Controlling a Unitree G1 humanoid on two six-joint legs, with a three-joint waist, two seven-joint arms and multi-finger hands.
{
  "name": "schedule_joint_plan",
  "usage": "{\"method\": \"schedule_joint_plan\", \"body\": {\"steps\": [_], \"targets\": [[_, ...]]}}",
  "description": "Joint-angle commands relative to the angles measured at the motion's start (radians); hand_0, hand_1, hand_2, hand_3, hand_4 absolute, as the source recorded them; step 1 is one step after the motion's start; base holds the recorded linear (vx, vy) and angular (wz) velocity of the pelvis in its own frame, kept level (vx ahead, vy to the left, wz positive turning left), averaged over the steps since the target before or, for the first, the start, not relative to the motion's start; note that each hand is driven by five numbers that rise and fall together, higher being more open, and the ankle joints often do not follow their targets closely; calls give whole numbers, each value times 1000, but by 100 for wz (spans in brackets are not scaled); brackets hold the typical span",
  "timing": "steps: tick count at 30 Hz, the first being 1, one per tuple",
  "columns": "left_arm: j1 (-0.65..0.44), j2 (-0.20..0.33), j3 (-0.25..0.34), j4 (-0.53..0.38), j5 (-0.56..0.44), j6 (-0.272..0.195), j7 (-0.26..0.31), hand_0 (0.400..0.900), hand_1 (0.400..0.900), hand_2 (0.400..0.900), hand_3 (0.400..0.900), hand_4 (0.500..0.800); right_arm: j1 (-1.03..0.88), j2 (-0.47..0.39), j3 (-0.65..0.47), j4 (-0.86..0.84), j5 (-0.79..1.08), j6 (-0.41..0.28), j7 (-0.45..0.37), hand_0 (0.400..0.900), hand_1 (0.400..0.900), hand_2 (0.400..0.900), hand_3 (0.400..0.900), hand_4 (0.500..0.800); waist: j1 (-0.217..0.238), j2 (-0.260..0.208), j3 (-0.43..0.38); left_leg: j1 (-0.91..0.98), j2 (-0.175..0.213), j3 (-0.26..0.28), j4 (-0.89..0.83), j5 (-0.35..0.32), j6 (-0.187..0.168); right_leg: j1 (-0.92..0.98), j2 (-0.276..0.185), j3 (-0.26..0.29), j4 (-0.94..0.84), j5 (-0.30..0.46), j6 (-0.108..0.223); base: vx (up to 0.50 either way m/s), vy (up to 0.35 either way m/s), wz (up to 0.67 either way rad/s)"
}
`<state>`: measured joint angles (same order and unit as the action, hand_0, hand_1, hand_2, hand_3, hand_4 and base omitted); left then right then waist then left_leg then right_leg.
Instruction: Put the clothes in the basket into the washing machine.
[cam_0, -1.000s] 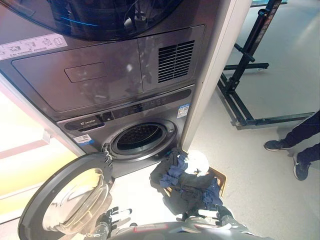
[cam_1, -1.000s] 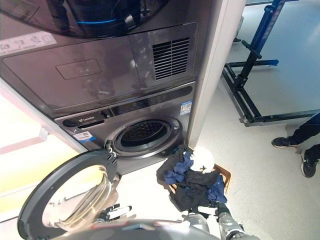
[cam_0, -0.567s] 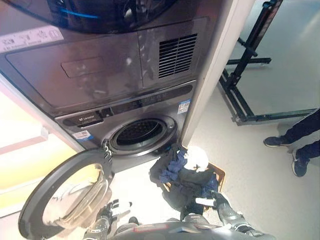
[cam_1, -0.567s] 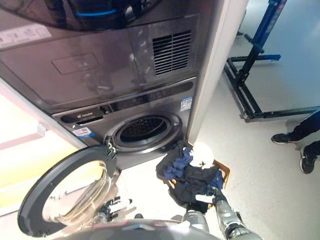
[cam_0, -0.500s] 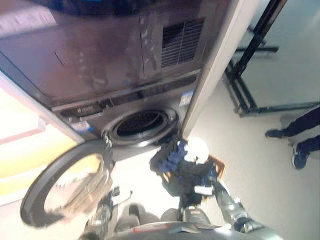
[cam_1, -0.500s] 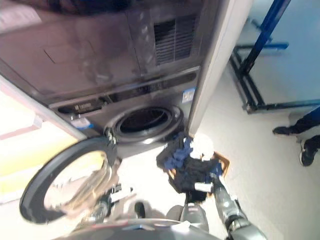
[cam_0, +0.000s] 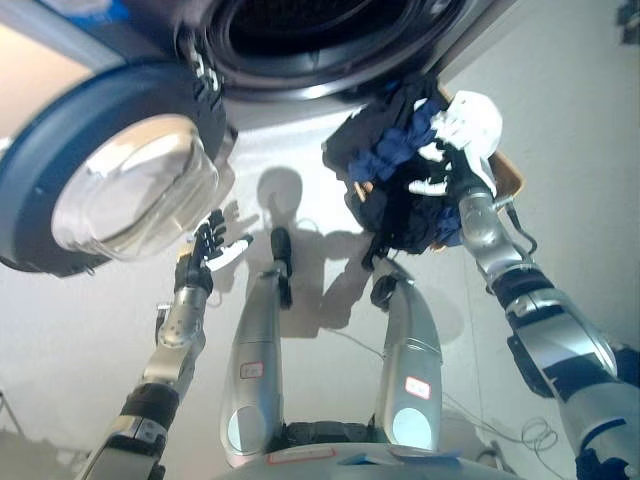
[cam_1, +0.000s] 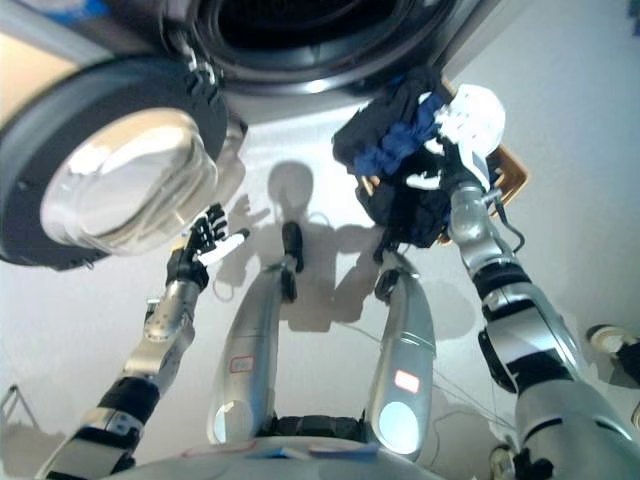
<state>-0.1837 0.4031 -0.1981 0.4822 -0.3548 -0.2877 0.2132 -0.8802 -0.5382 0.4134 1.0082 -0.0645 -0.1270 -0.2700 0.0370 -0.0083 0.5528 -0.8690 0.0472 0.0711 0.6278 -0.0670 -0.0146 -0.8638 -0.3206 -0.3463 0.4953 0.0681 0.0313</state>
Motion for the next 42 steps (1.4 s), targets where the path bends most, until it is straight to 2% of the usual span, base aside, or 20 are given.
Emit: {"method": "schedule_joint_plan", "body": {"steps": [1,5,8,11,14,22,24,29,30,31,39,42], "targets": [[50,8,-11,-142,-4,-90,49,900,900,900,900,800,-29,-71,75,-12,-46,-50,-69,900,900,900,900,800,-6,31,-91,-89,-45,-27,26,-39,-31,-133,-10,-15,125,-87,129,-103,10,4],[27,32,-23,-181,4,-110,94,900,900,900,900,800,-158,-97,146,93,-155,-22,-137,900,900,900,900,800,3,52,-86,-219,-52,-26,119,-57,-29,-283,-25,6,227,-101,123,-94,37,-1],[9,32,-32,-195,7,-120,150,900,900,900,900,800,-241,-110,137,188,-200,11,-234,900,900,900,900,800,7,68,-82,-303,-48,-20,185,-74,-22,-380,-39,19,296,-115,118,-71,56,-8],[-3,41,-34,-236,14,-121,186,900,900,900,900,800,-280,-148,144,227,-237,42,-290,900,900,900,900,800,11,81,-77,-374,-56,-21,260,-91,-16,-461,-59,44,373,-143,105,-31,12,0],[-12,50,-51,-243,13,-123,191,900,900,900,900,800,-290,-172,189,271,-299,58,-288,900,900,900,900,800,14,91,-69,-430,-59,-24,319,-105,-8,-526,-79,70,446,-165,92,-12,8,0],[-35,70,-70,-284,-16,-133,185,900,900,900,900,800,-274,-172,152,294,-218,18,-261,900,900,900,900,800,43,123,-66,-580,-70,-35,494,-159,25,-700,-124,131,642,-234,68,-12,2,5],[-36,69,-75,-290,-28,-132,171,900,900,900,900,800,-263,-150,139,273,-160,-5,-221,900,900,900,900,800,49,135,-61,-592,-75,-37,523,-166,31,-706,-128,129,665,-244,63,20,-2,4],[-13,66,-83,-269,-41,-131,158,900,900,900,900,800,-248,-109,134,231,-117,-25,-198,900,900,900,900,800,57,149,-60,-594,-78,-38,531,-163,40,-706,-128,123,674,-241,60,19,12,-2],[-6,65,-83,-262,-47,-131,154,900,900,900,900,800,-246,-102,145,229,-131,-24,-199,539,539,539,539,584,60,151,-61,-593,-81,-40,532,-162,40,-706,-127,122,673,-239,59,21,18,-4],[-4,66,-83,-257,-51,-134,154,900,900,900,900,800,-246,-98,146,229,-135,-25,-203,400,400,400,400,500,60,153,-61,-594,-81,-40,534,-160,40,-706,-127,122,676,-239,59,0,0,0],[22,61,-74,-244,-51,-135,181,900,900,900,900,800,-232,-107,123,224,-176,-18,-298,400,400,400,400,500,51,151,-83,-592,-87,-45,529,-148,41,-706,-121,129,670,-228,55,3,0,0],[24,59,-66,-231,-48,-134,188,900,900,900,900,800,-226,-136,116,158,-178,-22,-330,400,400,400,400,500,37,130,-97,-592,-84,-43,519,-142,37,-706,-119,132,655,-218,55,25,4,-7]]}}
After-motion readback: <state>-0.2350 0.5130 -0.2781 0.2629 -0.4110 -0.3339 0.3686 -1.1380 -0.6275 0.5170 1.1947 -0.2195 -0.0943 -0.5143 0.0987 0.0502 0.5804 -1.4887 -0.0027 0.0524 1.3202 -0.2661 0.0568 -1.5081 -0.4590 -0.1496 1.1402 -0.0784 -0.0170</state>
